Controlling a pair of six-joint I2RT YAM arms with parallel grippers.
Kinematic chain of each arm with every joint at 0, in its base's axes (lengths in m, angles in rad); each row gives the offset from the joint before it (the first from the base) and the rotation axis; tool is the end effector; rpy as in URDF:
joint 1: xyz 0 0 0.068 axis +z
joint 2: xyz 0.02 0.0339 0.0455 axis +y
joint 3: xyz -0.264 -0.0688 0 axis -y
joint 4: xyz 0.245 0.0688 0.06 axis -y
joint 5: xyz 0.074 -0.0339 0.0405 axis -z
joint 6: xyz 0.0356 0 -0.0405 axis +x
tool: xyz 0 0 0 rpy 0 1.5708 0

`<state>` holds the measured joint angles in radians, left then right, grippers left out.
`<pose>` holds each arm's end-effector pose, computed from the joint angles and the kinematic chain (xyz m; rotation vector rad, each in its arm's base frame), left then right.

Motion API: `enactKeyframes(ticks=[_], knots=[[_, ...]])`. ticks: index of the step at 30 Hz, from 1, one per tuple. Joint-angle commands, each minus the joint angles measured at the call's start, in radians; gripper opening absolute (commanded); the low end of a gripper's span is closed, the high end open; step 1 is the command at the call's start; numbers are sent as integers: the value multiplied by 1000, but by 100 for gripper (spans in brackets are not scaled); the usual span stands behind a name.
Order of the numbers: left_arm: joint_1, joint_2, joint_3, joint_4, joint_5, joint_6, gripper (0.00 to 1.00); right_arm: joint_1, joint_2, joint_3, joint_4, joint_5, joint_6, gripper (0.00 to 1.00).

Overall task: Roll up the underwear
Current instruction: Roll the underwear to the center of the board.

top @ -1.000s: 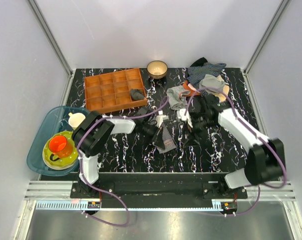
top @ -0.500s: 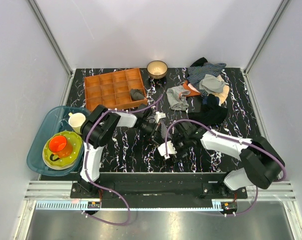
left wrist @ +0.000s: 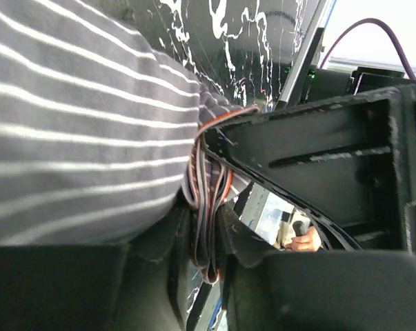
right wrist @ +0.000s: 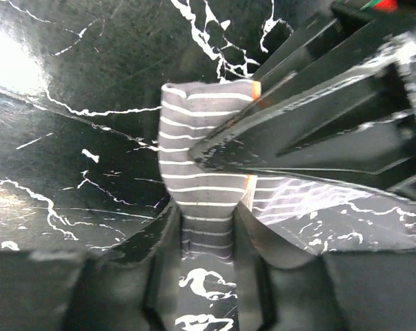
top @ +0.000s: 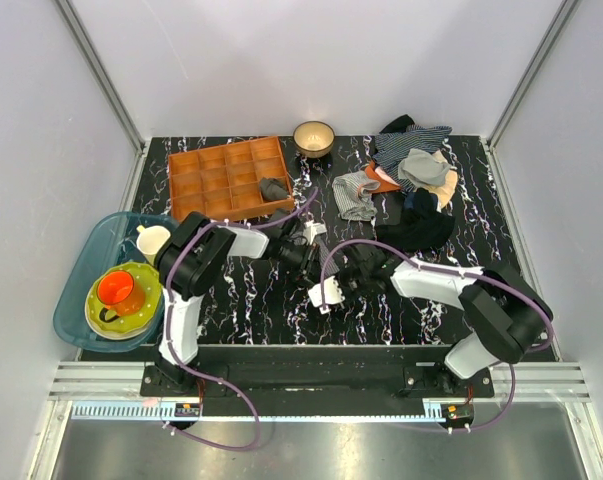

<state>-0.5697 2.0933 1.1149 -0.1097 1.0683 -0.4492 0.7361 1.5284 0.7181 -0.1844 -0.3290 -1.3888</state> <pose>0.3037 -0.2316 0.0918 -0.5195 -2.5008 1.6086 0.1996 0.1964 0.1508 -2.2358 1.1055 0.1551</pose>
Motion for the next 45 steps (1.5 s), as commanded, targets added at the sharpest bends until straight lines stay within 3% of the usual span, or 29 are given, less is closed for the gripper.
enactKeyframes(ticks=[1,3,7,9,11,14,18,20,21,23,24,27,30,37,45], knots=[[50,-160,-75,224,-105,-106,27,6,47,7,-122,21,28,30],[65,-193,-95,235,-110,-112,36,5,53,20,-153,5,39,26],[100,-332,-206,322,-152,-117,38,3,81,116,-329,-51,109,24],[122,-422,-306,393,-253,-115,39,2,96,148,-392,-88,134,24],[120,-596,-513,587,-373,-118,41,0,101,191,-479,-146,155,24],[88,-826,-781,897,-528,-128,53,-12,124,259,-590,-225,177,23],[-23,-1062,-978,1098,-654,-34,62,-32,235,409,-797,-306,191,23],[-100,-1214,-1047,1160,-759,90,68,-62,294,469,-871,-360,198,23],[-196,-1271,-1061,1088,-798,151,77,-76,356,527,-950,-378,195,23],[-310,-1378,-1015,927,-853,337,79,-111,418,576,-1012,-424,188,22],[-340,-1386,-959,794,-860,387,80,-122,470,616,-1056,-436,183,23],[-433,-1316,-864,600,-880,562,80,-158,548,681,-1113,-469,174,22],[-490,-1191,-801,492,-916,682,80,-179,596,733,-1162,-495,162,23],[-538,-908,-617,387,-992,889,80,-187,627,759,-1178,-498,163,24],[-538,-658,-443,288,-1019,992,73,-191,642,753,-1167,-499,168,24]])
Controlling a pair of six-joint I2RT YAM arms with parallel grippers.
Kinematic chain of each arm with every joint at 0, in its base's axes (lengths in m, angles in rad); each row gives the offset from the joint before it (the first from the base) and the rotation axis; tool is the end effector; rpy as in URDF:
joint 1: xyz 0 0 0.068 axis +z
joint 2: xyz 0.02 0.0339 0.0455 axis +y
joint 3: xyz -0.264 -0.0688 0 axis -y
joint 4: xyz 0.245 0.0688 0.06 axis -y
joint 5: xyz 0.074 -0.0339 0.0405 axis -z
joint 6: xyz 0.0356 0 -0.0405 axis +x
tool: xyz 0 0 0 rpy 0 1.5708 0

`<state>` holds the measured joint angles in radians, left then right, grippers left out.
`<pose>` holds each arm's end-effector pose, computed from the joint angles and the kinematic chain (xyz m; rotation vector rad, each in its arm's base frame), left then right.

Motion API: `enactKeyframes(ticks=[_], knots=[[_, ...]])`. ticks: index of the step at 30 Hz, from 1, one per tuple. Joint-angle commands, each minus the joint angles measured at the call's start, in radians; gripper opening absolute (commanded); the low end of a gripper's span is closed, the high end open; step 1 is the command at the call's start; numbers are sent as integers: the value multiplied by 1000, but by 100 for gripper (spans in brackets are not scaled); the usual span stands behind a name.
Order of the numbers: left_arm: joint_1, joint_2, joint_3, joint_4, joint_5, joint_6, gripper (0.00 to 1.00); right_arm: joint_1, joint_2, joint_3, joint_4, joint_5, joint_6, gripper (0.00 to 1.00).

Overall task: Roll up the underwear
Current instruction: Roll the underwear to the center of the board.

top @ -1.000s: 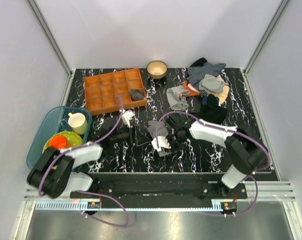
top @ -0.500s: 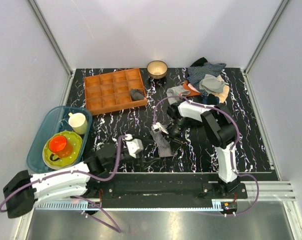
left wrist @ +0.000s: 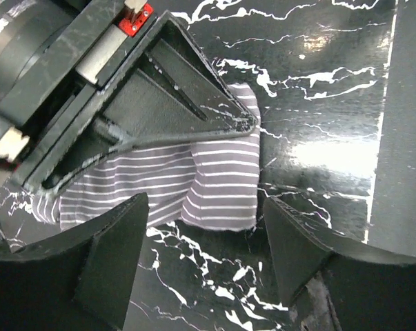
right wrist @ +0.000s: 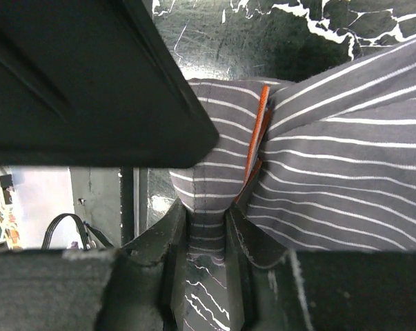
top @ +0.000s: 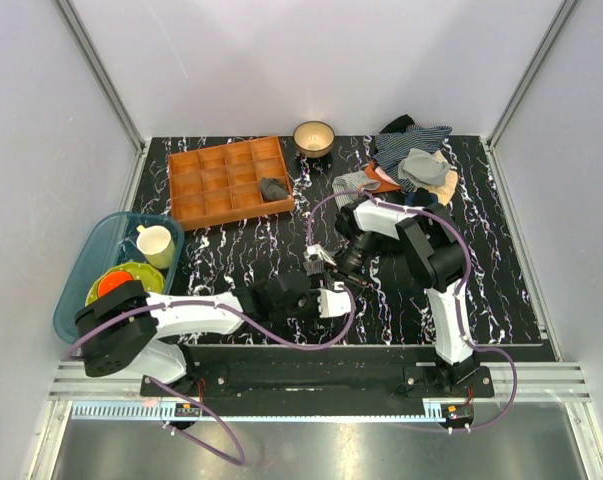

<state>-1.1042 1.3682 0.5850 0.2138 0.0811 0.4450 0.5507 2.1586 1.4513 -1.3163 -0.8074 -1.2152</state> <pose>0.1212 -0.2469 0.1827 1.5556 1.5206 -0.4687 0.2835 0.2043 0.1309 1.9145 -1.9165 -1.2912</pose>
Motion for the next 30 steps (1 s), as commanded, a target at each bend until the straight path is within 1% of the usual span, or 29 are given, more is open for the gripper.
enactKeyframes(ticks=[1,2,3,5,8,9,10,11,13,15,16,18,19,20,21,22,23,25,26,27,28,29,30], knots=[[-2,83,94,-40,-17,101,71,-6,12,20,-34,-21,-6,25],[-2,97,104,-45,-11,100,69,-8,9,20,-32,-21,-6,25],[-2,124,124,-65,0,89,63,-11,9,20,-32,-24,-6,25],[-3,149,136,-83,26,83,59,-17,3,21,-31,-27,-4,26],[-3,187,147,-106,48,63,49,-23,-5,17,-26,-35,-3,28],[-2,202,151,-125,54,61,44,-29,-6,15,-23,-39,0,28],[-2,210,162,-135,66,61,29,-32,-9,17,-21,-44,0,30],[4,218,171,-149,75,61,21,-38,-17,14,-20,-50,-1,31],[18,245,214,-211,126,57,10,-72,-32,17,-21,-85,3,35],[55,262,243,-287,179,46,7,-104,-75,21,-23,-120,2,38],[69,267,256,-307,233,40,5,-150,-95,18,-21,-134,-1,40],[124,276,289,-362,307,31,4,-201,-163,9,-5,-157,-3,45],[163,279,303,-376,363,24,4,-253,-189,3,5,-165,-1,46],[185,290,323,-407,399,20,4,-285,-241,-15,34,-170,0,49],[205,298,338,-425,432,15,4,-310,-268,-26,52,-173,9,50],[246,310,354,-442,497,9,4,-334,-296,-40,71,-174,9,51],[266,342,371,-494,534,8,4,-386,-353,-67,104,-179,9,52],[320,382,435,-542,616,-8,4,-416,-416,-107,138,-179,-3,52],[337,426,458,-588,647,-17,4,-420,-490,-158,159,-173,-24,52],[351,451,496,-603,673,-40,4,-417,-535,-193,173,-176,-88,54],[378,475,518,-619,713,-54,4,-413,-581,-231,187,-183,-127,58],[391,526,536,-655,736,-63,4,-387,-679,-315,231,-190,-163,63],[402,551,555,-671,755,-87,4,-362,-728,-362,273,-171,-193,74]])
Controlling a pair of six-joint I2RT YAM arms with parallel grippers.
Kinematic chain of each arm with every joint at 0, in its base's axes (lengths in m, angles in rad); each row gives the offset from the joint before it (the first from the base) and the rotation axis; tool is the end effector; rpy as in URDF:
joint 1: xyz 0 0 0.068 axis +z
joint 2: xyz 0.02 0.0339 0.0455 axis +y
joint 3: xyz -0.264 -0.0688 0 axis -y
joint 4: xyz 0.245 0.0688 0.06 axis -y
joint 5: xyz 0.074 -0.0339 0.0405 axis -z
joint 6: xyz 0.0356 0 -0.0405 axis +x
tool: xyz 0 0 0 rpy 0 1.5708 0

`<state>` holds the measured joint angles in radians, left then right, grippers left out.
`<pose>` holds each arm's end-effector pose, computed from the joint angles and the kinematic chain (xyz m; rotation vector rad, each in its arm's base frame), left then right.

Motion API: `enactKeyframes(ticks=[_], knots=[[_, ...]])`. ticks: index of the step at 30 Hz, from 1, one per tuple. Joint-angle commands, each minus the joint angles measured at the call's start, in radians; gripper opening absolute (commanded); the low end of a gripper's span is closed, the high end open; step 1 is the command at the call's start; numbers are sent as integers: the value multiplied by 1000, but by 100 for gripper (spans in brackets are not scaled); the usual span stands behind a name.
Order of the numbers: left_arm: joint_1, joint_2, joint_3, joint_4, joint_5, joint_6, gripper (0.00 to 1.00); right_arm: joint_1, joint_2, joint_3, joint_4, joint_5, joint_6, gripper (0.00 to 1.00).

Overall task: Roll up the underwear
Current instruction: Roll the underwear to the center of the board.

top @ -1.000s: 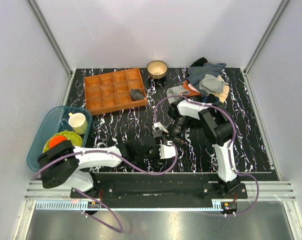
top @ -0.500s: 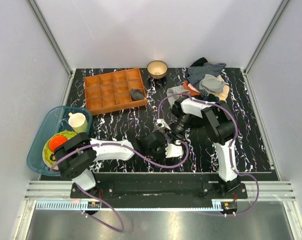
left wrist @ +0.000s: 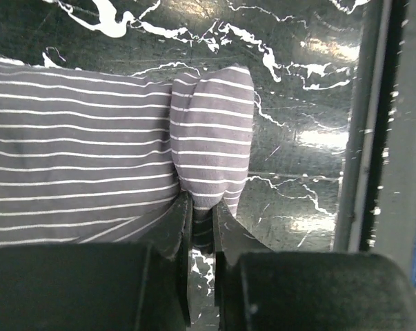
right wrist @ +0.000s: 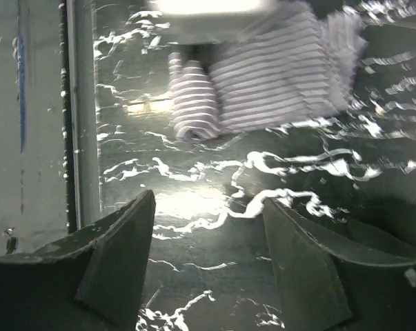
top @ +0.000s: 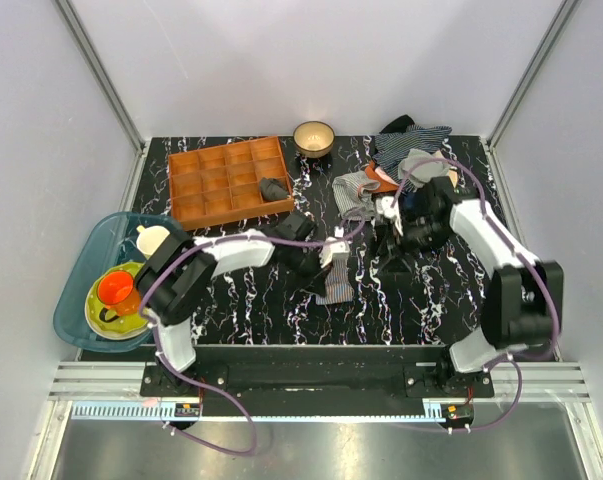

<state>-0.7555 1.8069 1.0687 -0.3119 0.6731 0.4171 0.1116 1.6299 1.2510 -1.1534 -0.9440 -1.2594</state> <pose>0.2425 -0.2589 0.1613 1.6210 2.0077 -1.0013 0.2841 0.0608 0.2473 -1.5444 1.8511 1.0082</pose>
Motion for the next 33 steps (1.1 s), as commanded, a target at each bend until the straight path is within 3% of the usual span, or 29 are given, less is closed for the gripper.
enactKeyframes(ticks=[1,4,6,13,17,20,22,24,25,28,31,33], knots=[[74,136,103,-157,196,-70,4,114,-252,-211,168,-3,-138,77],[116,229,146,-180,242,-141,6,310,-412,-401,447,186,-91,88],[131,284,165,-191,250,-190,6,399,-435,-466,573,259,-89,90],[160,353,203,-164,261,-316,10,557,-266,-466,744,456,-98,84],[165,359,205,-128,261,-362,12,583,-170,-475,811,528,-97,81],[173,356,208,-93,261,-396,13,591,-130,-486,817,556,-95,75],[183,338,183,-46,252,-461,19,593,-110,-487,808,568,-90,65],[194,261,137,107,246,-552,26,594,-81,-486,787,583,-68,56],[206,228,84,170,232,-583,32,596,-59,-481,781,591,-52,46],[214,-28,-78,417,140,-629,47,593,-38,-455,732,602,8,30],[216,-278,-231,604,-10,-588,56,568,-56,-415,612,513,60,27],[216,-404,-427,779,-105,-560,61,542,-54,-362,539,397,90,27]])
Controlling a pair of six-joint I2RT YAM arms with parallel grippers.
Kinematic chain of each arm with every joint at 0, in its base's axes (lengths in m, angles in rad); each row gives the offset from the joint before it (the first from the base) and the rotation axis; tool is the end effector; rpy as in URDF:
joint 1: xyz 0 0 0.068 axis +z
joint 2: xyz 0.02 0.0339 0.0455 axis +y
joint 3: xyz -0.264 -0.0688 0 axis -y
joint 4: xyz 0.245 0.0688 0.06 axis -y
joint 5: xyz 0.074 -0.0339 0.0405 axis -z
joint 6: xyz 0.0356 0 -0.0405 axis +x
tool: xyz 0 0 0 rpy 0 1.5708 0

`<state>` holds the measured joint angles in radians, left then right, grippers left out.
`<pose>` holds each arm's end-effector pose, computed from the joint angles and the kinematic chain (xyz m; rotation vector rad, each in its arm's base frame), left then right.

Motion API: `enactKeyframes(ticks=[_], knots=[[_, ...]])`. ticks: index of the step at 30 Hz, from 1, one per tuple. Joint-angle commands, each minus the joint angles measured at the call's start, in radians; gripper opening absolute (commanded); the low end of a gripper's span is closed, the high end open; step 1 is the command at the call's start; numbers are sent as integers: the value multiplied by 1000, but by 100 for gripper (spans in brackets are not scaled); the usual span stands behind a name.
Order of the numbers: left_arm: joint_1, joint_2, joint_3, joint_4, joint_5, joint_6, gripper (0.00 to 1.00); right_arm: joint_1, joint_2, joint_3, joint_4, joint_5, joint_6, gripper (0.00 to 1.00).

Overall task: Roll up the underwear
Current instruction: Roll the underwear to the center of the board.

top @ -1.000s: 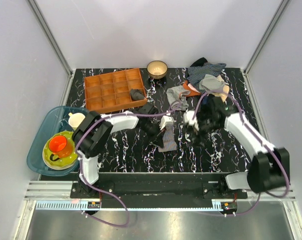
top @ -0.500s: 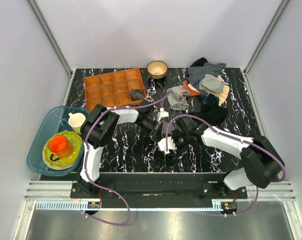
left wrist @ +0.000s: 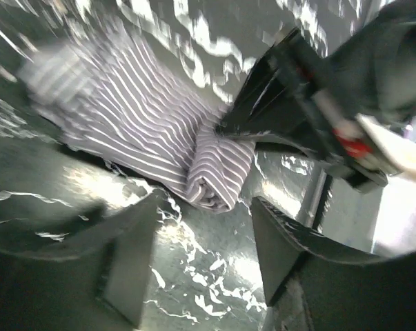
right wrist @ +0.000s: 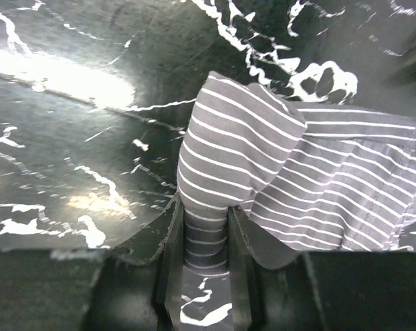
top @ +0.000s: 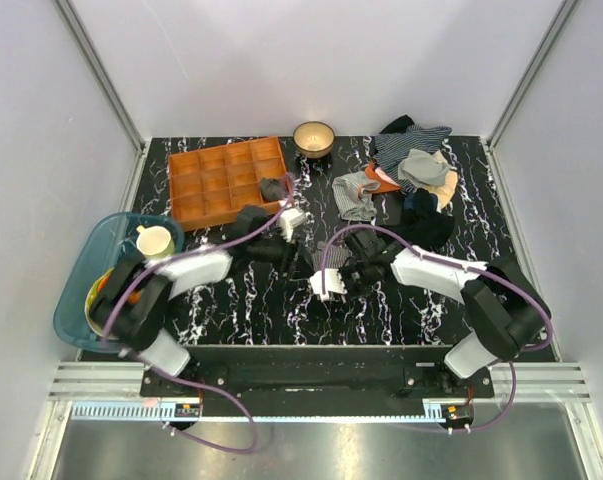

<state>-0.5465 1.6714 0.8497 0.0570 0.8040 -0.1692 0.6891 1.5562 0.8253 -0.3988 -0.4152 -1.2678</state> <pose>0.2673 -0.1926 0.1693 0.8596 2.2296 -1.2874 0.2102 0.1917 0.1622 -2.2110 1.3409 0.3562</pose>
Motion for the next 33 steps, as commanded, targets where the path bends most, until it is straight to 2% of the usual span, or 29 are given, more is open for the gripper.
enactKeyframes(ticks=[1,2,5,8,10,12,15,22,26,31,33], knots=[[7,-380,-272,476,-247,40,63,-63,37,84,-250,-163,114,27],[3,-431,-399,601,-256,49,65,-78,51,142,-343,-228,114,27],[-47,-580,-539,760,-281,133,70,-134,151,274,-530,-347,111,27],[-189,-665,-595,698,-371,251,72,-174,299,429,-717,-431,94,27],[-304,-670,-571,629,-437,308,72,-187,431,550,-875,-462,53,27],[-374,-644,-532,500,-486,399,73,-206,501,604,-940,-487,19,27],[-461,-555,-436,353,-555,499,73,-215,571,655,-969,-478,19,27],[-480,-287,-223,137,-591,692,75,-237,617,686,-973,-464,36,28],[-480,-176,-117,78,-597,773,74,-246,633,690,-971,-464,35,29],[-480,-62,-45,15,-615,801,66,-250,639,687,-971,-474,28,30],[-480,-15,-3,-11,-623,804,58,-252,631,684,-969,-474,28,31]])
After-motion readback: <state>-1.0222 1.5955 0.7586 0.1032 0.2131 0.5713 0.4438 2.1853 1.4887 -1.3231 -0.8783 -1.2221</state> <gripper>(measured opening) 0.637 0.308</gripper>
